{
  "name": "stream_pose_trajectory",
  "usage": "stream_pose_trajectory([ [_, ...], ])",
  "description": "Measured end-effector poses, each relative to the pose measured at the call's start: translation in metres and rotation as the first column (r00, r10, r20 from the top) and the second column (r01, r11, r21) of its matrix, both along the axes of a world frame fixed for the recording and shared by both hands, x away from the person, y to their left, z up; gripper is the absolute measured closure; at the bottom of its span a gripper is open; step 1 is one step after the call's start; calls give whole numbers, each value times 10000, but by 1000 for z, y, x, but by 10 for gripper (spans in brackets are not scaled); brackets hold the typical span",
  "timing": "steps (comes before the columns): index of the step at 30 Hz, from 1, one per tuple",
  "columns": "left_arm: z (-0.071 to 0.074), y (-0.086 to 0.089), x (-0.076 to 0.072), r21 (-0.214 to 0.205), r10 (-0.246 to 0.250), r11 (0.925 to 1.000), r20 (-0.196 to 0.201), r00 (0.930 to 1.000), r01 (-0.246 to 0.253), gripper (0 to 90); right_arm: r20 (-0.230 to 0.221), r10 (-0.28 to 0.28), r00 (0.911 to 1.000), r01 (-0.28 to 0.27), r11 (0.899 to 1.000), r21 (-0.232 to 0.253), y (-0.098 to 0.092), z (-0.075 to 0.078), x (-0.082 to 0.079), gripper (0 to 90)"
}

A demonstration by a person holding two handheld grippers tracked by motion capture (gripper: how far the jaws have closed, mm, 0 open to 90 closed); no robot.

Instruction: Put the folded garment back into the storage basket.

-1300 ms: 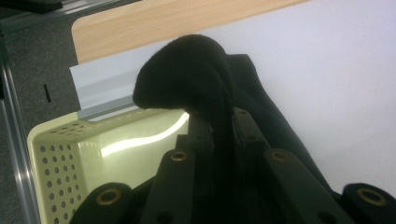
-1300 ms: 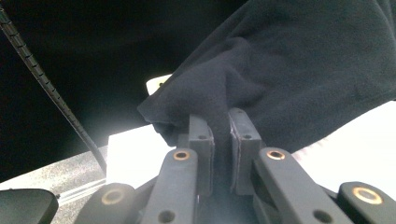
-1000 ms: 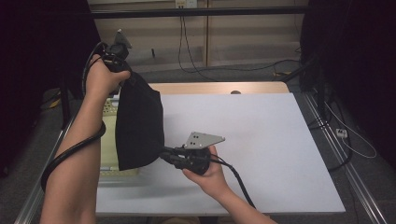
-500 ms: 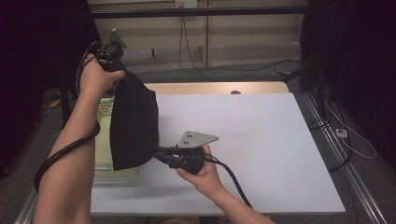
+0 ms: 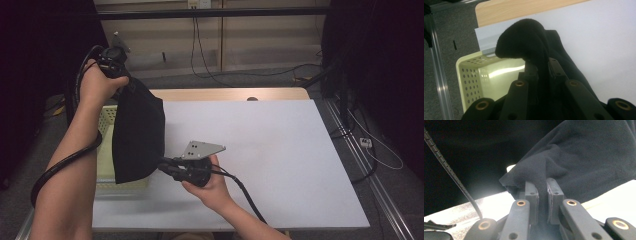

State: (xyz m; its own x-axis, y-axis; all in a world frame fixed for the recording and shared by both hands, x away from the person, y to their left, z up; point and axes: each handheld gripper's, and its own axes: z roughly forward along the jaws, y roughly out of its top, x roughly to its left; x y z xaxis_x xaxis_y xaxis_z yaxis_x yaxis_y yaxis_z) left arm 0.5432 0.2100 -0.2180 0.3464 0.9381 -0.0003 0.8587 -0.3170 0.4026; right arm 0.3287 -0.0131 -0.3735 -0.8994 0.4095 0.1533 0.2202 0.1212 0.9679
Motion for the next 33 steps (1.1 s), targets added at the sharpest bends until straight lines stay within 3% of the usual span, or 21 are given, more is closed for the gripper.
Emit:
stream_pose_trajectory([
  [33,9,21,-5,-45,229,9997,189,9996,-229,805,96,247,9996,-247,9997,86,24,3,-1,823],
])
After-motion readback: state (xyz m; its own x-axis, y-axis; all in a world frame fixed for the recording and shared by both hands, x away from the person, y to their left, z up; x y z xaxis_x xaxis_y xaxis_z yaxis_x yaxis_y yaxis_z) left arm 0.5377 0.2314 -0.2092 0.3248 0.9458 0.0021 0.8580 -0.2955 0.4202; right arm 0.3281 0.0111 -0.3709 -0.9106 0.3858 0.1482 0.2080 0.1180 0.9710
